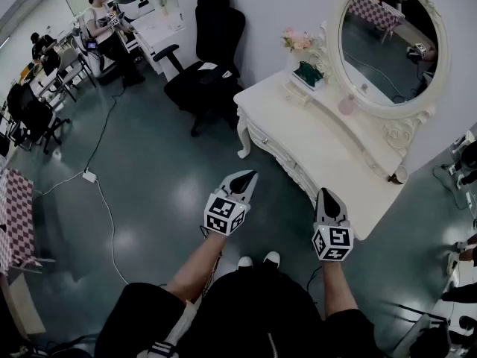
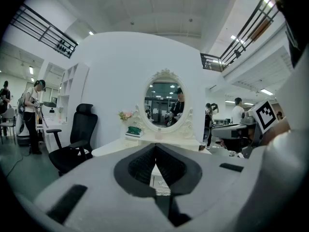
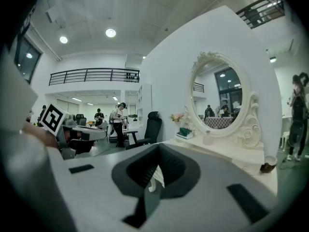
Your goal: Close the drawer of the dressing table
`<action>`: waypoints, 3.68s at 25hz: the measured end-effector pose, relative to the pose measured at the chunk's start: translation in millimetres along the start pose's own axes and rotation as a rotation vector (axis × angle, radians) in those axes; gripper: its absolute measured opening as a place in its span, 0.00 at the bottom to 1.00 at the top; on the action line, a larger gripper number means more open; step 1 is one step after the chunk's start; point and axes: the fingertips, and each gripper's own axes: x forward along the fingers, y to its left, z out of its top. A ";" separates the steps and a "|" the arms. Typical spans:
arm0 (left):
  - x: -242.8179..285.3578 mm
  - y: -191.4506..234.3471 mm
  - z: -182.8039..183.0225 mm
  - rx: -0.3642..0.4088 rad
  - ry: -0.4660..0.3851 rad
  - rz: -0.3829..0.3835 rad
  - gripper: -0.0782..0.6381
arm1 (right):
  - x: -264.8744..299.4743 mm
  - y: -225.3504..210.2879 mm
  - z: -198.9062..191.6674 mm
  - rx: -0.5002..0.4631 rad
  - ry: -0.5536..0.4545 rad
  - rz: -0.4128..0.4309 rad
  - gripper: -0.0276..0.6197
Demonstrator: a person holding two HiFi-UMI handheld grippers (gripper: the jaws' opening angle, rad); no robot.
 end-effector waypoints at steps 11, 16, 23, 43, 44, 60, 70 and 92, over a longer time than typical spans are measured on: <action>21.2 -8.7 4.0 -0.006 0.002 -0.005 0.12 | 6.7 -16.4 5.3 0.019 -0.030 0.029 0.04; 35.3 -18.3 7.1 -0.004 -0.005 0.006 0.12 | 14.1 -28.5 -0.2 0.021 -0.017 0.066 0.04; 47.0 -12.3 10.1 0.004 0.000 0.042 0.12 | 30.5 -39.6 -2.4 0.031 -0.015 0.090 0.04; 200.9 114.6 42.0 0.052 0.028 -0.235 0.12 | 184.1 -71.9 21.0 0.105 0.009 -0.175 0.04; 207.7 121.0 44.5 0.061 0.032 -0.260 0.12 | 191.8 -72.1 24.3 0.116 0.004 -0.199 0.04; 311.8 123.9 56.6 0.089 0.038 -0.564 0.12 | 208.6 -109.6 36.0 0.179 -0.037 -0.527 0.04; 392.2 95.6 66.3 0.096 0.032 -0.643 0.12 | 223.4 -178.0 26.1 0.198 -0.025 -0.587 0.04; 519.7 68.4 104.9 0.113 0.017 -0.658 0.12 | 281.6 -294.3 51.2 0.180 -0.032 -0.609 0.04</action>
